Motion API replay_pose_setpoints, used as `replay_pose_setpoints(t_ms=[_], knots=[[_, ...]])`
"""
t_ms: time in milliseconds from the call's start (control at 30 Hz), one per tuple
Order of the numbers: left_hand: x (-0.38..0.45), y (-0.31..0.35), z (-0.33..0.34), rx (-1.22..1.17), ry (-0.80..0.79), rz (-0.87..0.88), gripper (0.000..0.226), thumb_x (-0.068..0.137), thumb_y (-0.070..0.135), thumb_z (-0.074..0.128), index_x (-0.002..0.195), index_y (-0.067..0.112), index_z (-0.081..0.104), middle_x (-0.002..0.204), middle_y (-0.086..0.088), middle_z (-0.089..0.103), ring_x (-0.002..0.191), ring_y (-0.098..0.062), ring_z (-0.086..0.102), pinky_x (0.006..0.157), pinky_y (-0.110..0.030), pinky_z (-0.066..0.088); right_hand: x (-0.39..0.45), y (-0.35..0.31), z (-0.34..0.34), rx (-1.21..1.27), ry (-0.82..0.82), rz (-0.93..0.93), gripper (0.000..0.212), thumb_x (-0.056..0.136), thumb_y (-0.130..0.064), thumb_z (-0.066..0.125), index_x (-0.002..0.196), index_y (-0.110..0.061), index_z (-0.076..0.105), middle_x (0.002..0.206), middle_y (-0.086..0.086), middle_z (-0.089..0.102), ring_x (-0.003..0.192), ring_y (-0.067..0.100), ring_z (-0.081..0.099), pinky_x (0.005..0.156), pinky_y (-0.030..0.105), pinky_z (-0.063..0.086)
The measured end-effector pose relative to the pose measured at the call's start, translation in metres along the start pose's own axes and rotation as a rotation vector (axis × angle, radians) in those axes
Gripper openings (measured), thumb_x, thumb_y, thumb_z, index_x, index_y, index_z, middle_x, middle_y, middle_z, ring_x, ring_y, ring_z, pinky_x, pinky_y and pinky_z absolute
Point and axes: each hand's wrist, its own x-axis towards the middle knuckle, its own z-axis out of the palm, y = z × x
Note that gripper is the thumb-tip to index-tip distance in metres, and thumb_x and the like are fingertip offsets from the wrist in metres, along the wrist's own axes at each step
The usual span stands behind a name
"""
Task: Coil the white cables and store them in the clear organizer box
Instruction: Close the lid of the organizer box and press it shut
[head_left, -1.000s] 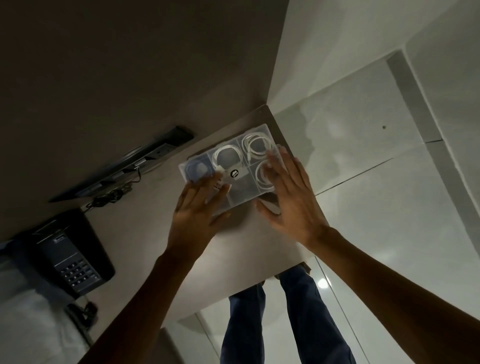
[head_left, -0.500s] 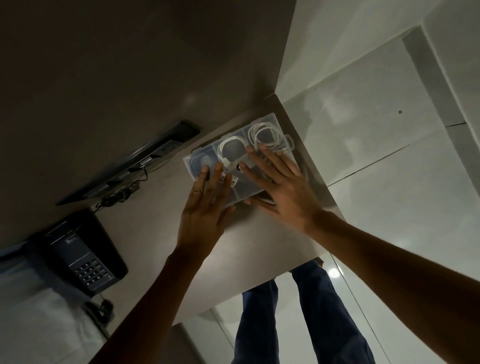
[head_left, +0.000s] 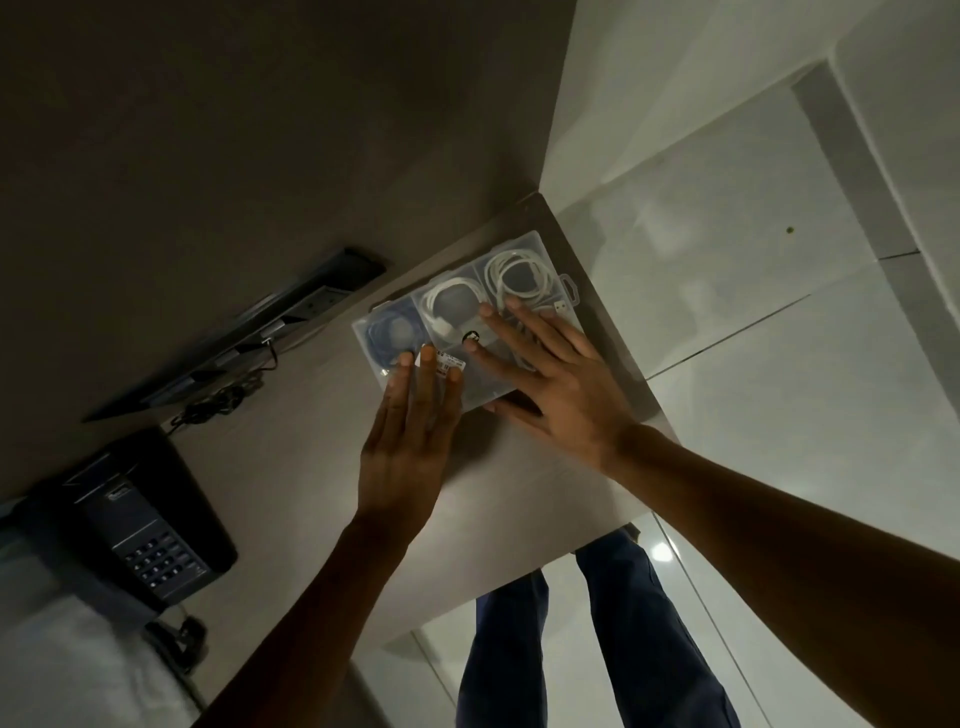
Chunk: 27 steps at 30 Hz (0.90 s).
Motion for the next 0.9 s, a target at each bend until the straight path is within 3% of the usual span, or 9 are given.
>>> replay_pose_setpoints(t_ms=[233,333,433,500,600,667,767,833,900], knots=[[0.004,0.01,-0.012,-0.024,-0.074,-0.068,0.067,0.098,0.013,0.073,0.158,0.01,0.043,0.165,-0.021,0.039,0.154,-0.043,0.037,0.113,-0.052,0.052,0.001,-0.004,-0.01,0.032,-0.015,-0.001,0.071,0.105,-0.065,0.048,0.164,-0.028,0.035,0.175,0.01,0.025,0.164,0.036,0.016,0.13,0.058,0.024],[0.012,0.017,-0.024,-0.201,-0.093,-0.212,0.074,0.097,0.017,0.075,0.159,0.02,0.035,0.166,-0.015,0.04,0.155,-0.038,0.036,0.112,-0.055,0.052,0.002,-0.004,-0.017,0.05,-0.06,-0.001,0.072,0.105,-0.066,0.046,0.165,-0.03,0.031,0.176,0.009,0.022,0.165,0.035,0.013,0.13,0.057,0.023],[0.015,0.015,-0.035,-0.418,-0.096,-0.227,0.061,0.101,0.021,0.07,0.156,0.018,0.043,0.168,-0.011,0.038,0.159,-0.033,0.031,0.118,-0.055,0.047,0.001,-0.007,-0.02,0.074,-0.063,0.016,0.07,0.105,-0.065,0.047,0.165,-0.032,0.031,0.177,0.009,0.021,0.165,0.034,0.012,0.131,0.056,0.022],[0.014,0.007,-0.039,-0.538,-0.114,-0.313,0.056,0.099,0.027,0.073,0.151,0.02,0.053,0.169,-0.003,0.034,0.158,-0.023,0.03,0.119,-0.04,0.047,0.002,-0.008,-0.017,0.11,-0.041,0.034,0.068,0.105,-0.064,0.048,0.163,-0.033,0.035,0.177,0.008,0.022,0.165,0.032,0.012,0.132,0.055,0.02],[0.007,-0.006,-0.047,-0.684,-0.095,-0.614,0.071,0.087,0.039,0.083,0.15,0.028,0.051,0.164,0.005,0.034,0.141,0.007,0.036,0.107,-0.003,0.04,0.004,-0.011,-0.011,0.134,-0.014,0.08,0.063,0.105,-0.064,0.048,0.161,-0.035,0.039,0.176,0.005,0.024,0.165,0.029,0.013,0.131,0.055,0.021],[0.0,-0.012,-0.048,-0.761,-0.109,-0.678,0.077,0.083,0.041,0.085,0.151,0.031,0.049,0.15,0.011,0.046,0.125,0.018,0.045,0.097,0.0,0.045,0.005,-0.015,-0.006,0.139,0.011,0.107,0.061,0.105,-0.064,0.047,0.16,-0.037,0.042,0.176,0.004,0.026,0.165,0.029,0.015,0.131,0.054,0.02],[-0.005,-0.009,-0.051,-0.78,-0.159,-0.677,0.081,0.085,0.038,0.084,0.155,0.033,0.043,0.139,0.015,0.052,0.115,0.016,0.053,0.088,0.004,0.045,0.005,-0.018,-0.003,0.139,0.032,0.128,0.059,0.104,-0.063,0.05,0.158,-0.038,0.045,0.175,0.003,0.028,0.165,0.029,0.015,0.13,0.057,0.02],[-0.005,-0.007,-0.052,-0.719,-0.144,-0.638,0.078,0.087,0.034,0.082,0.155,0.025,0.045,0.145,0.005,0.052,0.12,0.006,0.055,0.097,-0.002,0.047,0.005,-0.022,0.0,0.131,0.034,0.135,0.062,0.102,-0.065,0.051,0.158,-0.037,0.046,0.175,0.005,0.028,0.165,0.033,0.015,0.128,0.062,0.021],[0.0,-0.007,-0.053,-0.655,-0.136,-0.605,0.076,0.088,0.026,0.081,0.155,0.019,0.047,0.159,-0.003,0.042,0.136,-0.001,0.045,0.11,-0.009,0.043,0.003,-0.028,0.003,0.122,0.033,0.129,0.071,0.099,-0.07,0.053,0.159,-0.034,0.044,0.175,0.009,0.027,0.164,0.038,0.015,0.127,0.066,0.018]])
